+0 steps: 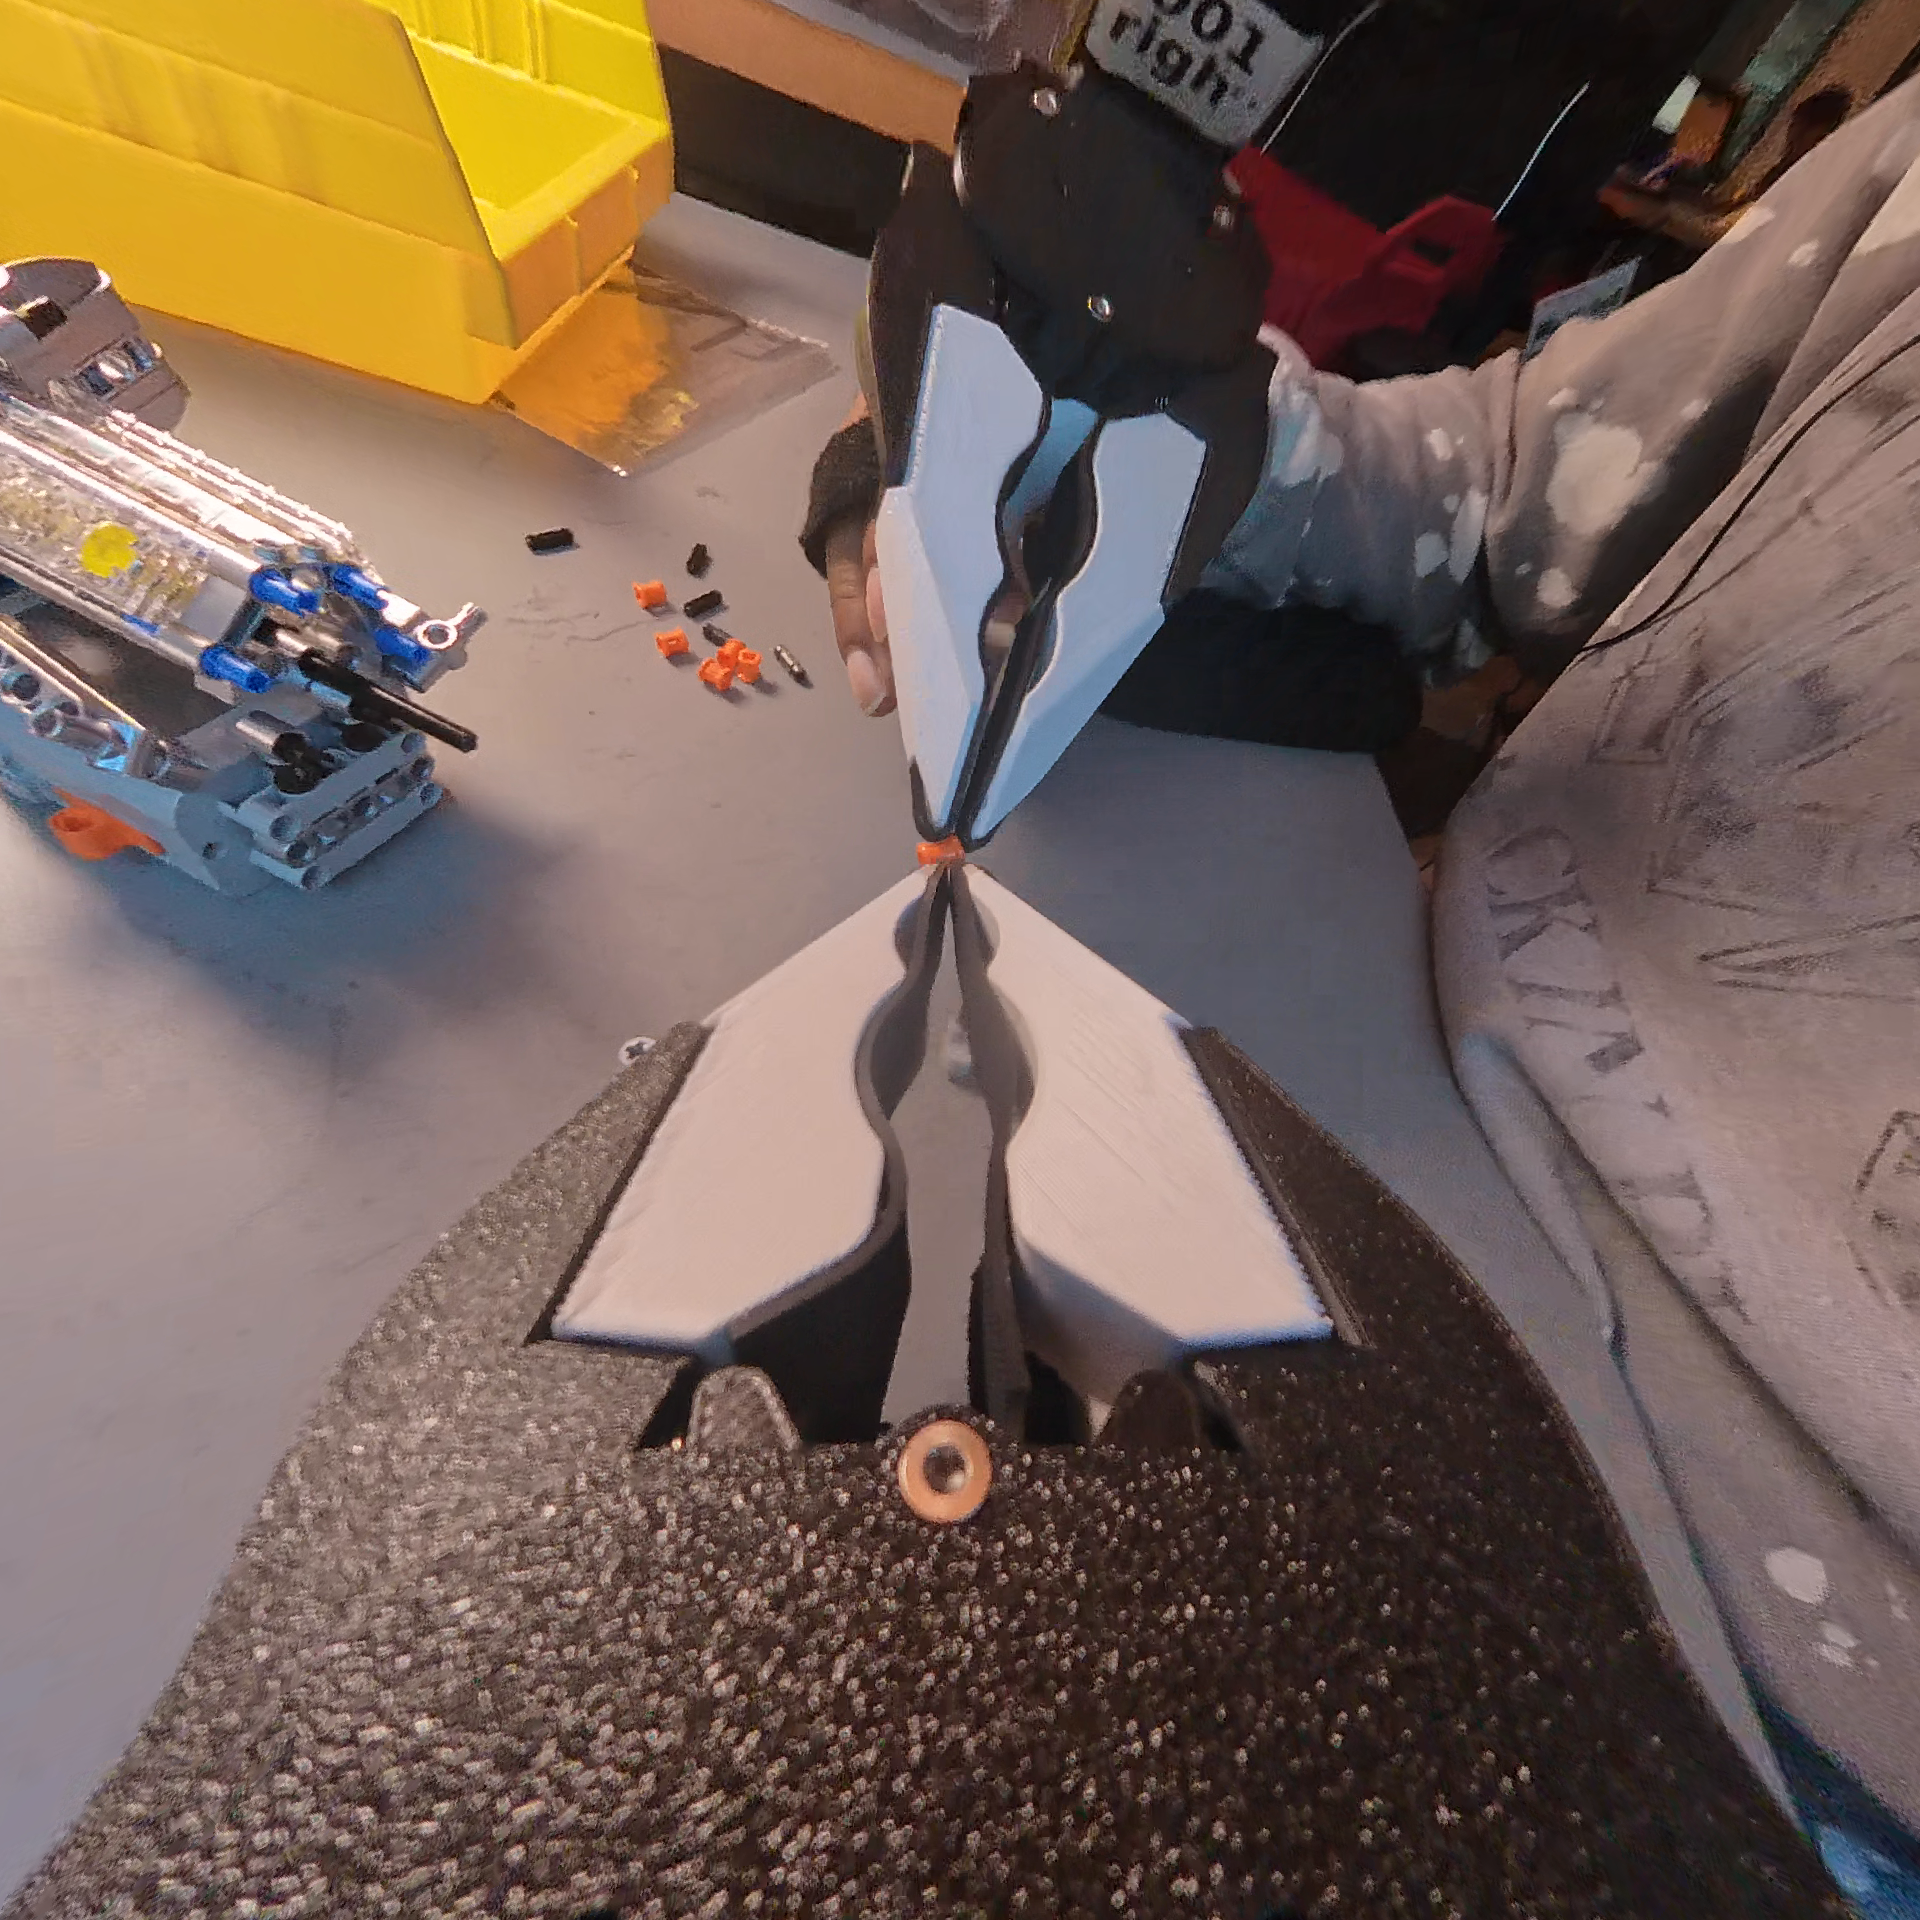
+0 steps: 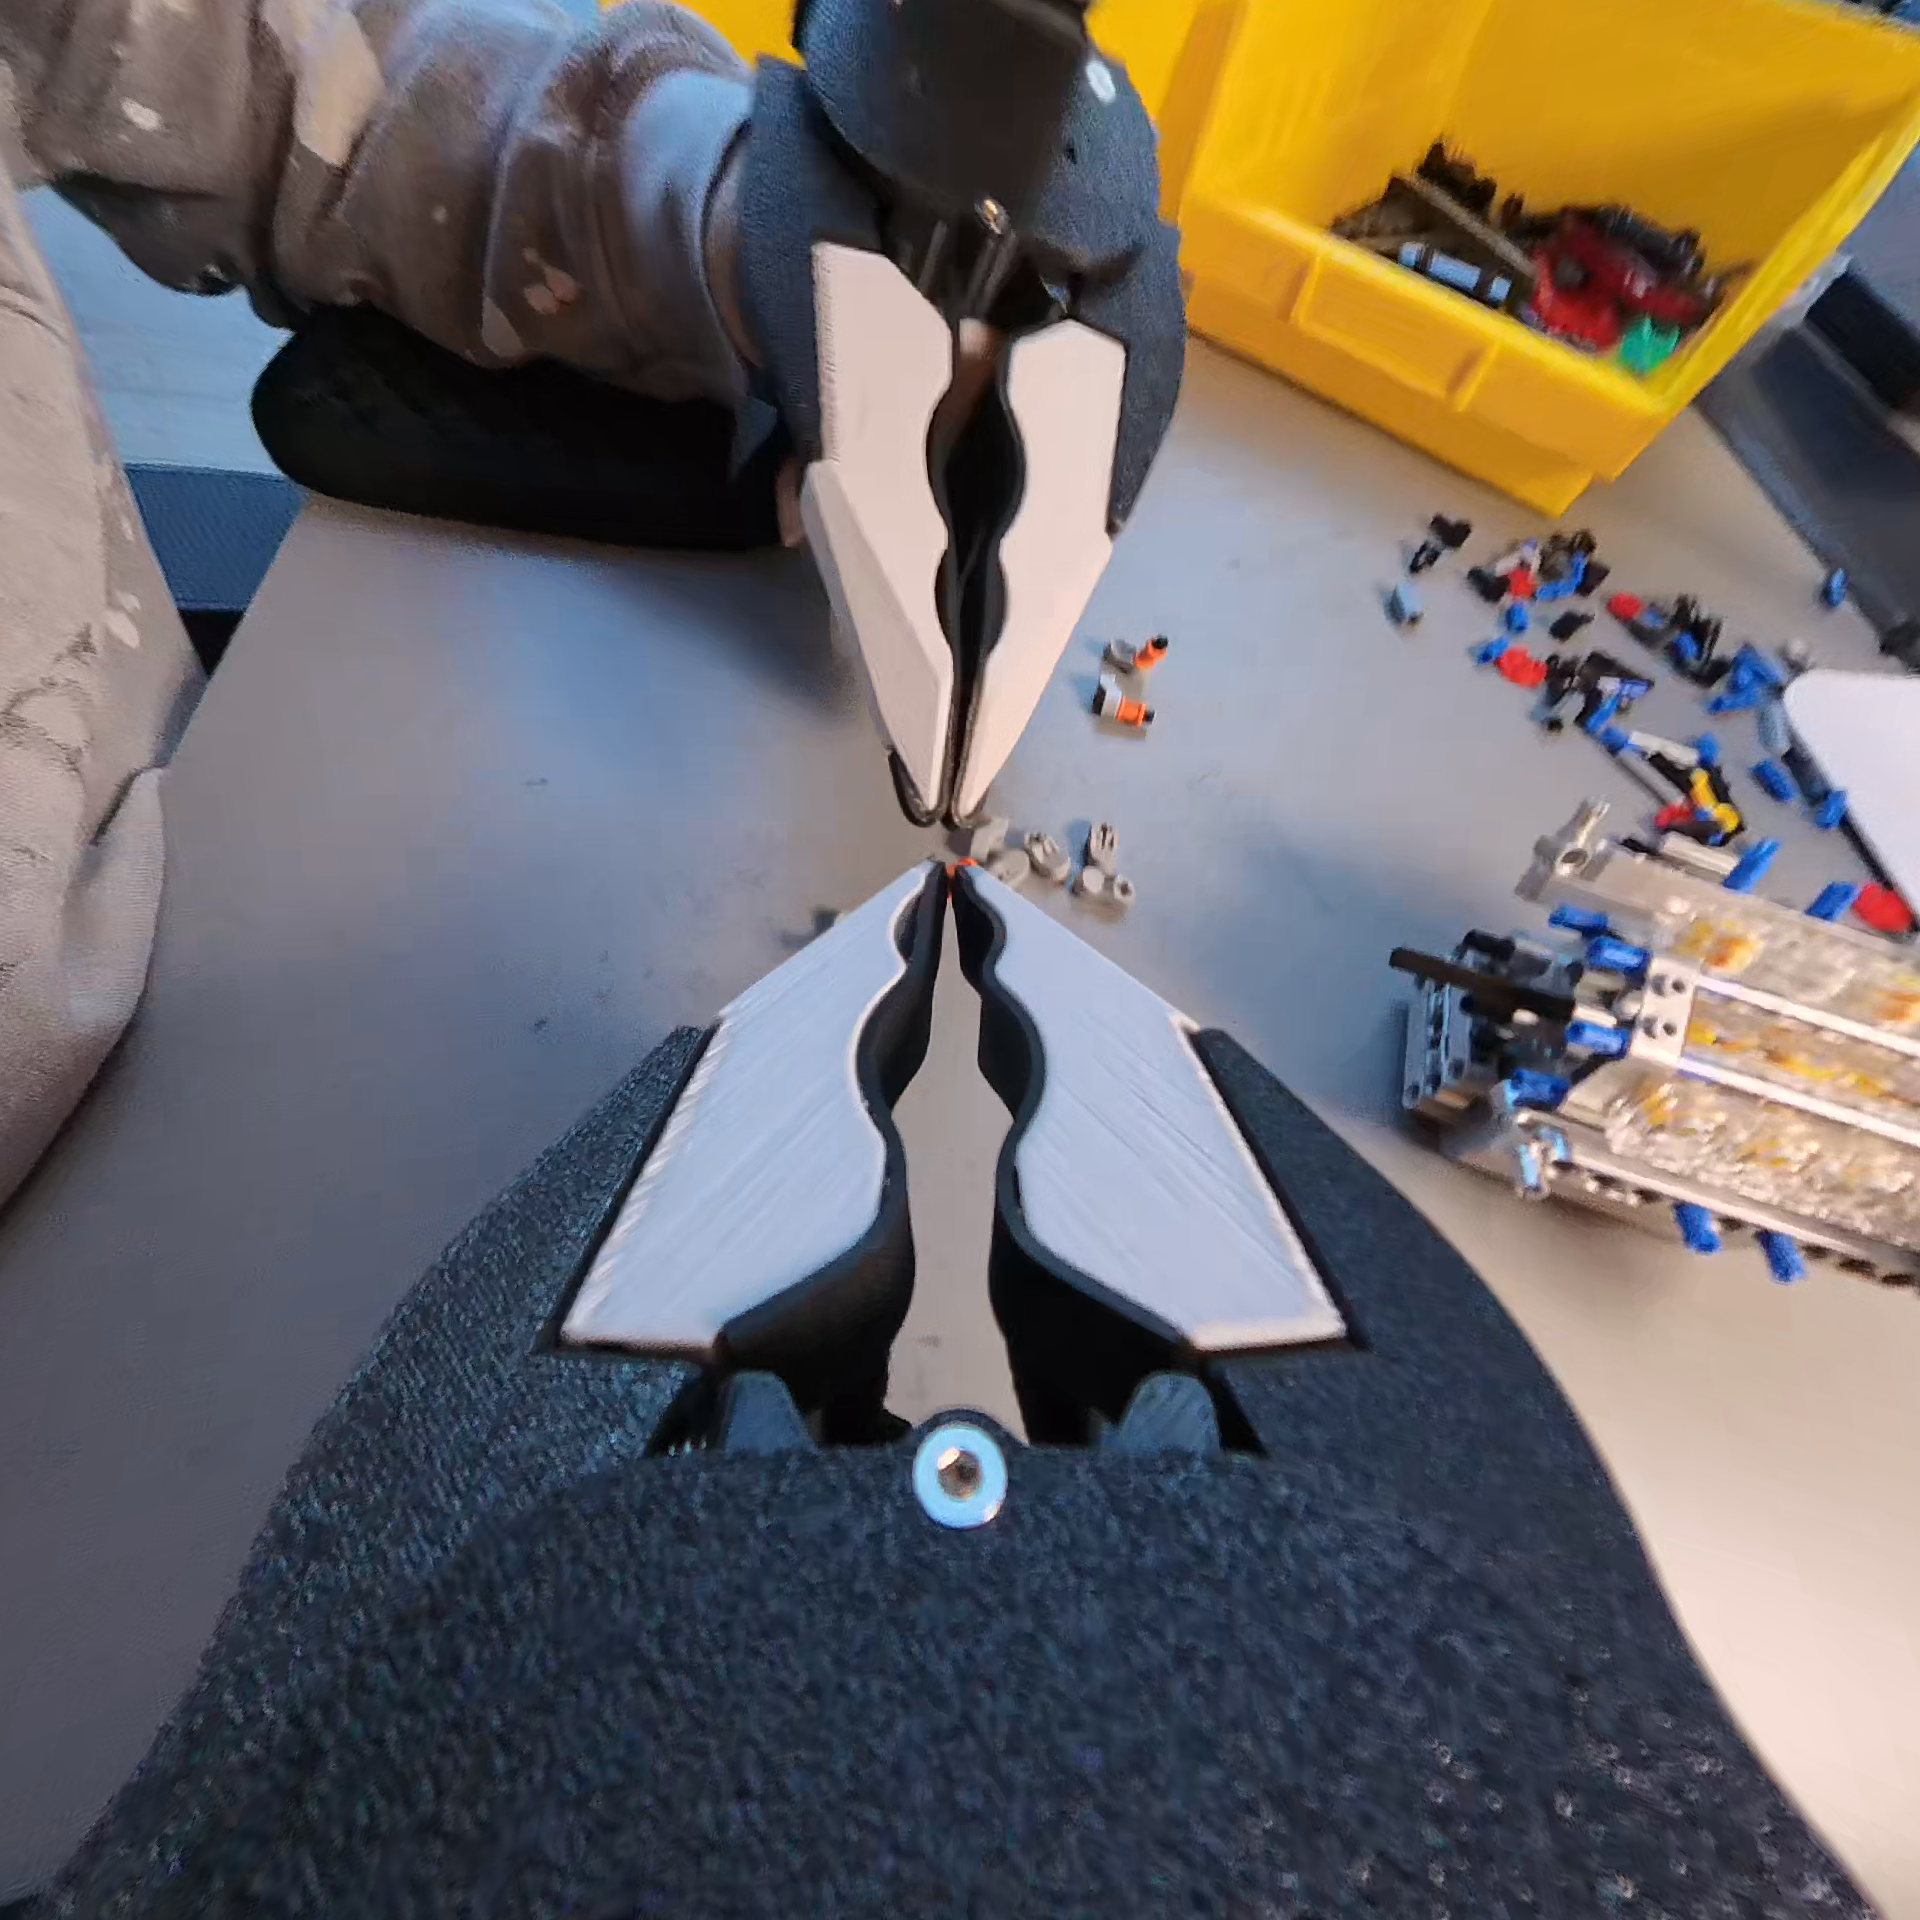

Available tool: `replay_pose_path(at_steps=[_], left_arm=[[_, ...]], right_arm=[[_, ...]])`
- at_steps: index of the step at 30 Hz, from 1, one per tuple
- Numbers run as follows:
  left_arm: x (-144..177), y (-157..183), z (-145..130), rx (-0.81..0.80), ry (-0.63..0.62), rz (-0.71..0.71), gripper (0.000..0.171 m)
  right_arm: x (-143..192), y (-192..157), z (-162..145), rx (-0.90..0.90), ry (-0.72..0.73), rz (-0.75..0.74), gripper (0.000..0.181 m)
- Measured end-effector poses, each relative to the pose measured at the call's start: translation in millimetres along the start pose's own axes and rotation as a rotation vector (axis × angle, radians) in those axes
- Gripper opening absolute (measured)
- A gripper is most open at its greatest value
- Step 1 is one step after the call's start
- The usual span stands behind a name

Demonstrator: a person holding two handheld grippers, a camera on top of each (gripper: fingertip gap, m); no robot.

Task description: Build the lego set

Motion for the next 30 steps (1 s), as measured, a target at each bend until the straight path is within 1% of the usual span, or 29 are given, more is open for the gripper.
replay_pose_path(at_steps=[3, 7, 8, 11, 16, 23, 26, 30], left_arm=[[-7, 0, -6, -0.094, -0.083, 0.097, 0.000], [-15, 0, -13, -0.212, -0.173, 0.195, 0.003], [-17, 0, -15, -0.227, -0.193, 0.207, 0.005], [-20, -1, -18, -0.255, -0.224, 0.230, 0.006], [-17, -5, -22, -0.261, -0.249, 0.256, 0.006], [-17, -7, -24, -0.266, -0.264, 0.269, 0.006], [-17, -8, -25, -0.268, -0.269, 0.274, 0.006], [-16, -8, -25, -0.264, -0.267, 0.275, 0.006]], right_arm=[[-7, 4, -14, -0.117, -0.117, 0.054, 0.001], [-16, 2, -32, -0.317, -0.263, 0.201, 0.000], [-17, 2, -34, -0.360, -0.279, 0.246, 0.000], [-17, 8, -34, -0.435, -0.307, 0.275, 0.000], [-21, 15, -33, -0.481, -0.315, 0.259, 0.000], [-19, 24, -30, -0.481, -0.267, 0.179, 0.007], [-14, 22, -23, -0.355, -0.218, 0.149, 0.011], [-14, 15, -28, -0.151, -0.285, 0.069, 0.016]])
Point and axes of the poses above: each gripper's, where its closed fingertips meet, x back along the fingers, z out of its top, y = z × x across the jaws, the point moved 6 cm from there along x, back along the fingers, and after that the axes turned 8 degrees about -y, right-handed, at the moved point
